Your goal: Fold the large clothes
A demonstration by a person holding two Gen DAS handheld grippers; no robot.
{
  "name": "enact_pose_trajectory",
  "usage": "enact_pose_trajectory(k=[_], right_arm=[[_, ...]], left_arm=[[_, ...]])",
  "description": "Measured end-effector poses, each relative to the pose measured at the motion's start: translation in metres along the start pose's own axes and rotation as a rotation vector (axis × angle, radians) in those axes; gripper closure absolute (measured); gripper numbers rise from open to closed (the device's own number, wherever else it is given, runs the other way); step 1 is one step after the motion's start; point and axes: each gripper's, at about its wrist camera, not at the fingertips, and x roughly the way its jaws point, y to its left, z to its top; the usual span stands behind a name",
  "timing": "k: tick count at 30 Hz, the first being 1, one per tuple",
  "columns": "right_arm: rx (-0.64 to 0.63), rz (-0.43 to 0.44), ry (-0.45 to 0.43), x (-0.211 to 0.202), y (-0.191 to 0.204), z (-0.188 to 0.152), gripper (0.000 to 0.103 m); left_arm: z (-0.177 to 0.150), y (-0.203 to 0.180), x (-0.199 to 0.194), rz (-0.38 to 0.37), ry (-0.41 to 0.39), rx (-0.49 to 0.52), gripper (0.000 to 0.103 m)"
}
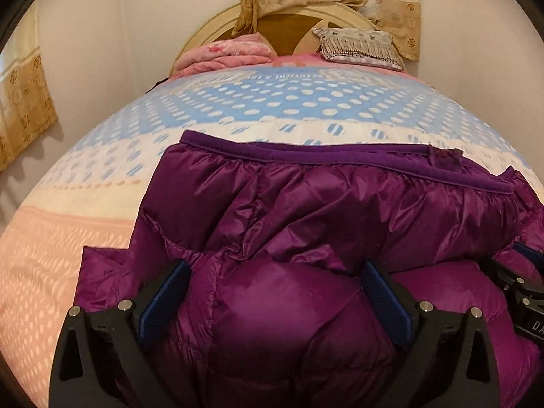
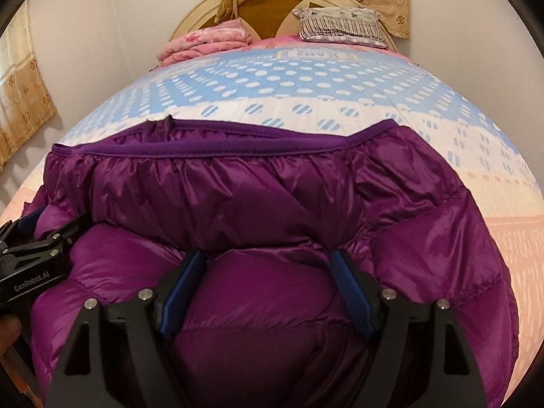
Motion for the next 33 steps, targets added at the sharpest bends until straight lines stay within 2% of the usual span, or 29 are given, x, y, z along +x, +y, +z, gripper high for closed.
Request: enact_pose_trajectory(k=[14,33], right_arm=[[-0.023,-0.040,0.044,0.010,0.006,0.000,0.020],[-0.036,-0.063,0.057,0.017,0.009,0.004,0.018]], left_arm=[[0.000,-0.003,0.010,0.009,0.068,0.008,0.001],[0.002,-0.001,0.013,0.003,0.080,0.003,0.001]])
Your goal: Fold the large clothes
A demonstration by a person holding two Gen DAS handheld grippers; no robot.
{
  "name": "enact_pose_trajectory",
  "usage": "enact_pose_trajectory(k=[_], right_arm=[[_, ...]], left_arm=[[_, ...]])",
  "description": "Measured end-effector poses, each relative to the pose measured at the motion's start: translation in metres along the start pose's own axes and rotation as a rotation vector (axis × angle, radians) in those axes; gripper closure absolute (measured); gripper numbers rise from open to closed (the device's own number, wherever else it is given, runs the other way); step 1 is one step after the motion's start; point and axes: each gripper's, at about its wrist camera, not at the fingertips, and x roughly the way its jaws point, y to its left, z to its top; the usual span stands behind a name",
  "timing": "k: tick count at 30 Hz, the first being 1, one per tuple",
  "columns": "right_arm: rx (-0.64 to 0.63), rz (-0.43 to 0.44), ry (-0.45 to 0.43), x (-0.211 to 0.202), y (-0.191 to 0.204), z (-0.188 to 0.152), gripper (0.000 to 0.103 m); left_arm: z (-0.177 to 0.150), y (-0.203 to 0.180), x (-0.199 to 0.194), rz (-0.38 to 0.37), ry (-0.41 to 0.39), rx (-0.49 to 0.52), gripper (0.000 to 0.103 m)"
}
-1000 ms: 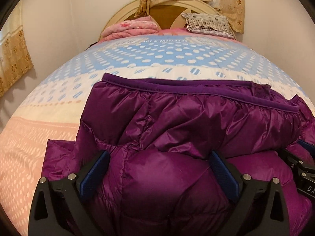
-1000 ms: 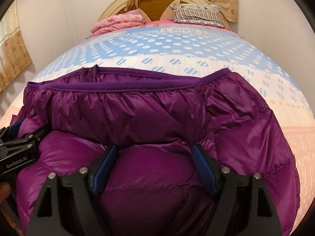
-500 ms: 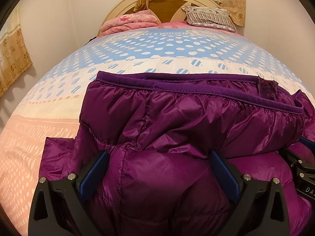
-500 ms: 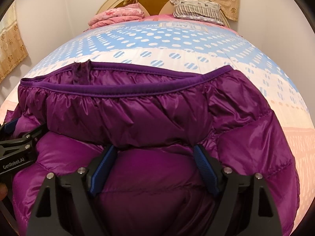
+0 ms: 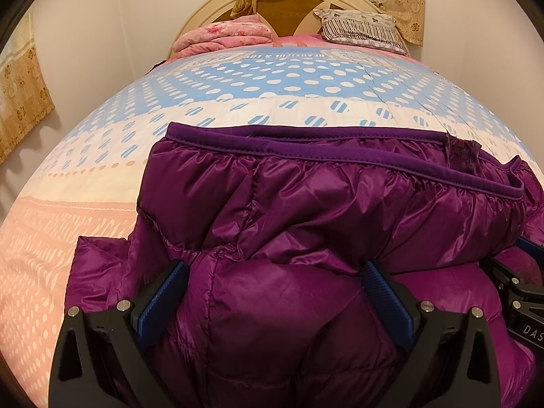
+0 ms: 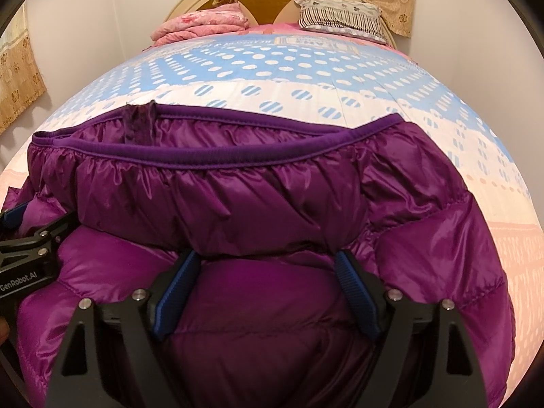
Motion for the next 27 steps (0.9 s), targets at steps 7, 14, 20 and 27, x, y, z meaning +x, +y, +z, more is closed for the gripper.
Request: enact_pose_trajectory(k=[7,14,20,27], right_arm=[[-0.003,-0.006,0.007,0.000,0.000,0.001,0.018],[0.142,-0.007,-0.090,-0.052,0.005,0.013,0.022],[0.098,-0.016,-0.082,-0.029,0.044,0.035,0.033],[0.053,-0.066,-0.050,0.005,0.049,0.020,0.033]], left_arm=[[0.000,0.001,0.000,-0.005,0.001,-0.004,0.001],[0.005,0.017,-0.026,0.004,-0.020,-0.070,0.001],[0.018,0.035,-0.052,0.079,-0.153,-0.117,0.001],[-0.001,0.034,-0.009,0.093,-0.039,-0.122,0.001]])
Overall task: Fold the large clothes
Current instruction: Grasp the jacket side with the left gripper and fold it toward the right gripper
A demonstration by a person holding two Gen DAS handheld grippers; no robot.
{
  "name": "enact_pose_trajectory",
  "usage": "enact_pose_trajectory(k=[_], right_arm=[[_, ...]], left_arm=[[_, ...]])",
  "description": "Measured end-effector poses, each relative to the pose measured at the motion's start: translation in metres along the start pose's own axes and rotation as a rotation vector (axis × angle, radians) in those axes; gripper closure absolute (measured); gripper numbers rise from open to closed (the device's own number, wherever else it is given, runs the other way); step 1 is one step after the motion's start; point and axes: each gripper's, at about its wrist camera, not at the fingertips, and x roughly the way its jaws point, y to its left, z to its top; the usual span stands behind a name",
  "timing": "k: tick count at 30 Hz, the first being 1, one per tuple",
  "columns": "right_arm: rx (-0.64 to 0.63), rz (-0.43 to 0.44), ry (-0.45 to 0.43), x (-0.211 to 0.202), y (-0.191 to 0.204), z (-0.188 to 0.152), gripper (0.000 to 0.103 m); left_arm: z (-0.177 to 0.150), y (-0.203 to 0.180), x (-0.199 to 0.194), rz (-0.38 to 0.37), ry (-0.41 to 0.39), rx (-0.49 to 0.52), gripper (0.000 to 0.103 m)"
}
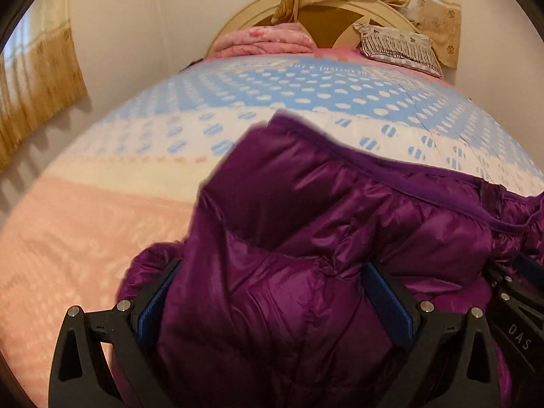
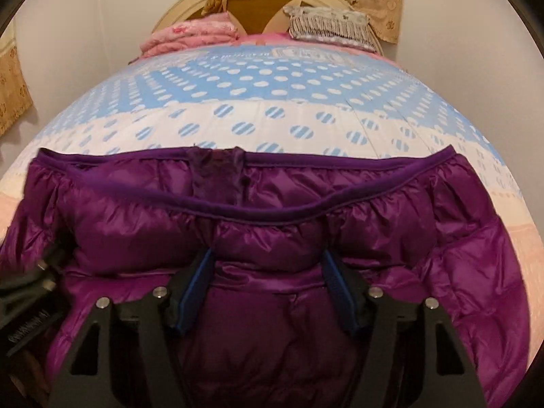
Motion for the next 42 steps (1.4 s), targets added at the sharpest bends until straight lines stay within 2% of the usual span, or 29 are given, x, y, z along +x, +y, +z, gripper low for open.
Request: enact_pose_trajectory(k=[8,14,16,18,19,21,23,28,30,37,40,42], right_arm=[[-0.020,-0.023,0.029,0.012,0.007,0.003,0.030],[-0.014,-0.015,0.033,0.011,0.009,0.002,0.030],[-0.009,0.022,0.061,0.007,0.005,0.002,0.030],[0.007,0.053,0.062,-0.017,-0.003,-0.004,0.028],[0.011,0.059,0.042,-0.030,-0.004,-0.009,0.026],[-0.014,0.042,-0.034,-0.069,-0.005,-0.029,0.014],[-0.028,0.036,-0.059,-0.087,-0.003,-0.049,0.013],[-0.097,-0.019,-0.059,-0.080,0.010,-0.081,0.012],[-0.113,-0.049,-0.064,-0.074,0.012,-0.085,0.009],[-0.099,-0.045,-0.031,-0.063,0.007,-0.081,0.004],[-0.106,-0.053,-0.025,-0.061,0.007,-0.080,0.003],[-0.103,-0.051,-0.023,-0.061,0.006,-0.081,0.002]], left_arm=[[-0.001,0.006,0.008,-0.042,0.041,-0.044,0.001],[0.001,0.009,0.013,-0.045,0.067,-0.040,0.001],[0.001,0.013,0.005,-0.037,0.103,-0.031,0.001],[-0.003,0.021,-0.016,-0.054,0.091,-0.047,0.001],[-0.009,0.027,-0.037,-0.081,0.061,-0.045,0.001],[-0.024,0.039,-0.068,-0.077,0.001,-0.039,0.001],[-0.045,0.054,-0.087,-0.065,-0.029,-0.046,0.001],[-0.090,0.080,-0.081,-0.014,0.053,-0.119,0.001],[-0.100,0.087,-0.074,-0.059,0.087,-0.179,0.001],[-0.104,0.071,-0.077,-0.096,0.055,-0.152,0.002],[-0.106,0.062,-0.081,-0.116,0.040,-0.127,0.018],[-0.106,0.061,-0.082,-0.146,0.039,-0.126,0.033]])
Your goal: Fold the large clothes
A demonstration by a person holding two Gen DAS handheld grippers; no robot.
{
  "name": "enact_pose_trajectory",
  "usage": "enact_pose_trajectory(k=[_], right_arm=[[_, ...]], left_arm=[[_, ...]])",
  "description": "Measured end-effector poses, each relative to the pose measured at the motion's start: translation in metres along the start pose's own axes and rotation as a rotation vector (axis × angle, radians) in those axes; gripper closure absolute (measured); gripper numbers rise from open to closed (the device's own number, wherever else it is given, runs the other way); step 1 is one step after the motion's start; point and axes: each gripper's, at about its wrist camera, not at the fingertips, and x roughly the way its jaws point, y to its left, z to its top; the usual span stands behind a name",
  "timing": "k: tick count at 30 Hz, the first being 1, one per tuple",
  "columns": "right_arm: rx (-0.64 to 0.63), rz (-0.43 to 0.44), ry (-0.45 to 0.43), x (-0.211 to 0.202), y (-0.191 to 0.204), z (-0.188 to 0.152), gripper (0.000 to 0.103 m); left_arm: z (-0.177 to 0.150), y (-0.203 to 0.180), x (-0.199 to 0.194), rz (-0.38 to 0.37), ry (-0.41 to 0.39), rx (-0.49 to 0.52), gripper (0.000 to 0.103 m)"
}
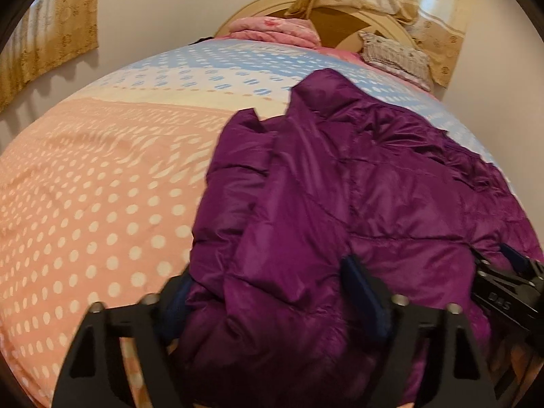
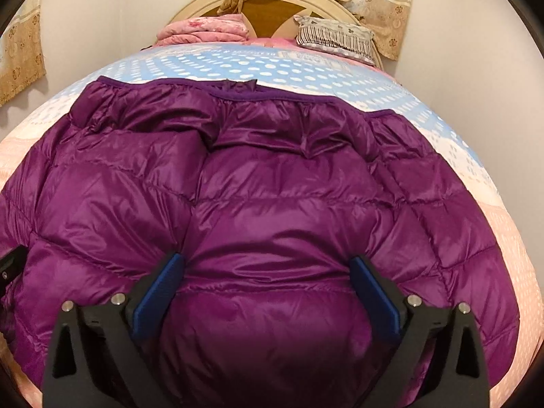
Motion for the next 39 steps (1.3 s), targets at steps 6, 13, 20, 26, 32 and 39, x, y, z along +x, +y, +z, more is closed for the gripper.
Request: enact_pose_trajectory(k=[6,13,20,26,32,39], right_arm=[[-0.003,-0.004,0.003,0.003,-0.001,0.001,0.002],[-0.024,-0.005,-0.012,-0.048,0.003,-0.028,0.004],[-0.068,-0.038,0.039,-0.036,0.012,-0.034,0.003],[-0.088,0.001,0.029,-0.046,0.022,-0.039,0.003],[-0.113,0.192,0.032,-0.068,0.031,-0.042,0.003],[-0.023,0.131,-0.126,-0.115,-0.075,-0.027,0.002]], left_arm=[[0.005,0.000,-0.006,-0.089,-0.005,0.016,0.082],[0.006,0.007,-0.023,-0.120,-0.036,0.040,0.092],[0.004,0.008,-0.035,-0.143,-0.060,0.033,0.094],[0.004,0.028,-0.061,-0.165,-0.069,-0.006,0.095],[0.005,0.045,-0.099,-0.115,-0.107,0.022,0.096],[0.034,-0.020,-0.145,-0.097,-0.215,0.152,0.096]])
